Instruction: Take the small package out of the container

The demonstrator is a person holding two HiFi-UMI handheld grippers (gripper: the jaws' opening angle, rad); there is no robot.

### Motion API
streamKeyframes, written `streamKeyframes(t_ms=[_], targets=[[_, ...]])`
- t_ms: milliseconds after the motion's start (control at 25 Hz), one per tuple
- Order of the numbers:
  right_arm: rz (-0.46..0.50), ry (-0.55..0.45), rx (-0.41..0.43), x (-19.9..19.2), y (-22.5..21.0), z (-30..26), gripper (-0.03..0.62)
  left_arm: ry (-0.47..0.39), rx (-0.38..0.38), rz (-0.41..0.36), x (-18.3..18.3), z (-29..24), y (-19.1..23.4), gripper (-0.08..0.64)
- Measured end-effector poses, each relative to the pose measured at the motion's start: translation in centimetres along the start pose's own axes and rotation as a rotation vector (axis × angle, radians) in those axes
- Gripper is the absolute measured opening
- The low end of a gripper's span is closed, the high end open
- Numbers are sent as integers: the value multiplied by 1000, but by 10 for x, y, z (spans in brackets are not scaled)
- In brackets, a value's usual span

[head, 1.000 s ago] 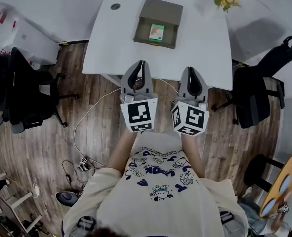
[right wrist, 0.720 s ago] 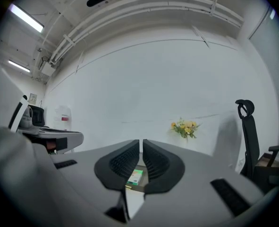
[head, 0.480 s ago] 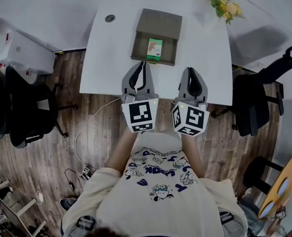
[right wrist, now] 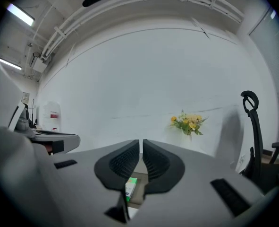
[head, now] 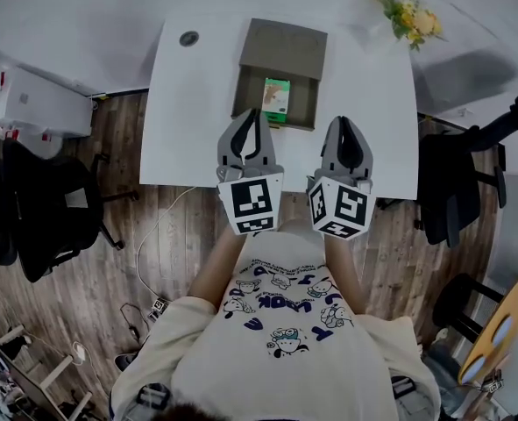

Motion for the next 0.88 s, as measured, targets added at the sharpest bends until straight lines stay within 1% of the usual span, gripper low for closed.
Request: streamKeyframes(t_ms=[120, 320, 520, 760, 880], targets=[[-3, 16, -6, -4, 0, -12, 40, 20, 1, 9, -5, -12, 5, 25], [-13, 47, -9, -12, -4, -26, 40, 79, 13, 6, -17, -31, 9, 25], [-10, 76, -10, -17, -6, -36, 40, 122, 15, 30, -26, -41, 9, 25], [-29, 111, 15, -25, -8, -54, 40, 167, 38, 45, -36, -57, 13, 25], [-23, 126, 26, -29, -12, -65, 40, 184, 46, 46, -40, -66, 12, 25]])
Point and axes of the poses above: the fingertips, and each gripper's own axes: z backward along the fingers, y to its left, x out of its top, the point moved 3 cm from there along z, backward along the fingers, and after that the axes turned 6 degrees about x, right-handed, at the moved point
